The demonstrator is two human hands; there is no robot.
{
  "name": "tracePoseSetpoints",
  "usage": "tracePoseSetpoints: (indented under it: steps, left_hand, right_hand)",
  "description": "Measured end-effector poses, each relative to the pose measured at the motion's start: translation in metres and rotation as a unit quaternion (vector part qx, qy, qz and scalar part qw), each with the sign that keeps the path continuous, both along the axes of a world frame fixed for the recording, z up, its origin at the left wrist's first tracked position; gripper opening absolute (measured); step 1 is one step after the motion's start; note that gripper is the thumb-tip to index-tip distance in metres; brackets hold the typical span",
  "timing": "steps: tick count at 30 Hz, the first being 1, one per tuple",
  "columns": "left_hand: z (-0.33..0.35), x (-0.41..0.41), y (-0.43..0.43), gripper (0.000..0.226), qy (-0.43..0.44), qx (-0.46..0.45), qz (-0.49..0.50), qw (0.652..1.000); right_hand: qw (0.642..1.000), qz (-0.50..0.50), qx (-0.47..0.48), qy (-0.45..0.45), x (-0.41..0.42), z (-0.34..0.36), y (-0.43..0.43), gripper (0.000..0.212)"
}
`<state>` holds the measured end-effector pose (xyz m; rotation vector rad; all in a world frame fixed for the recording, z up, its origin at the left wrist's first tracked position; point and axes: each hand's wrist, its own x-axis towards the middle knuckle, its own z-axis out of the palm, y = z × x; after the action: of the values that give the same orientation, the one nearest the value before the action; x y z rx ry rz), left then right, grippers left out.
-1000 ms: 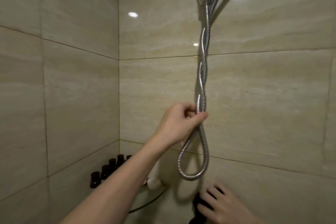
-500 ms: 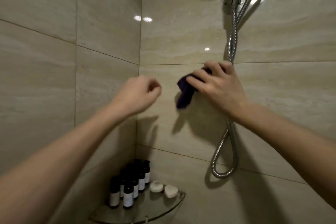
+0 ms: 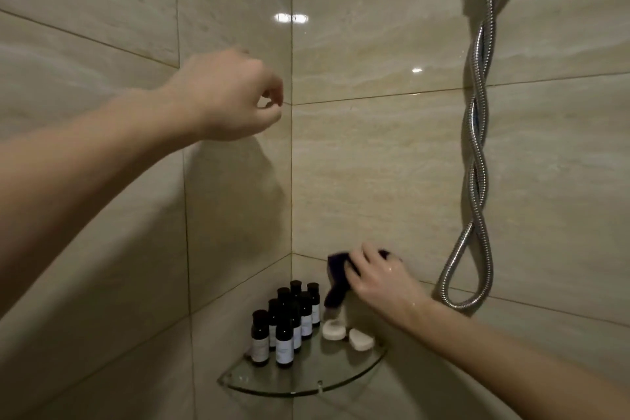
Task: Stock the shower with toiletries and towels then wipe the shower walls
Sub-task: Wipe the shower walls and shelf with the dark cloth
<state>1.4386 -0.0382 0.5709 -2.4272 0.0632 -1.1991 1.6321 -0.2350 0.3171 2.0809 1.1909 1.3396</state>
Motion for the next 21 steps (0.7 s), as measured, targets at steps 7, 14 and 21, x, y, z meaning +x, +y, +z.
tracePoseSetpoints:
  steps: [7,14,21]
  left_hand:
    - [-0.01,-0.006,0.026,0.052,-0.016,0.217,0.193,0.957]
    - [-0.014,-0.025,0.041,0.048,-0.017,0.225,0.214,0.95]
    - [-0.021,-0.044,0.034,0.054,-0.002,0.164,0.199,0.966]
  right_hand:
    - [0.999,-0.015,0.03,-0.017,0.008,0.117,0.023,0.034]
    - [0.932,0.014,0.352,0.086,-0.004,0.206,0.088,0.029]
    - [0.761,0.115,0.519,0.372,-0.026,0.11,0.165,0.045]
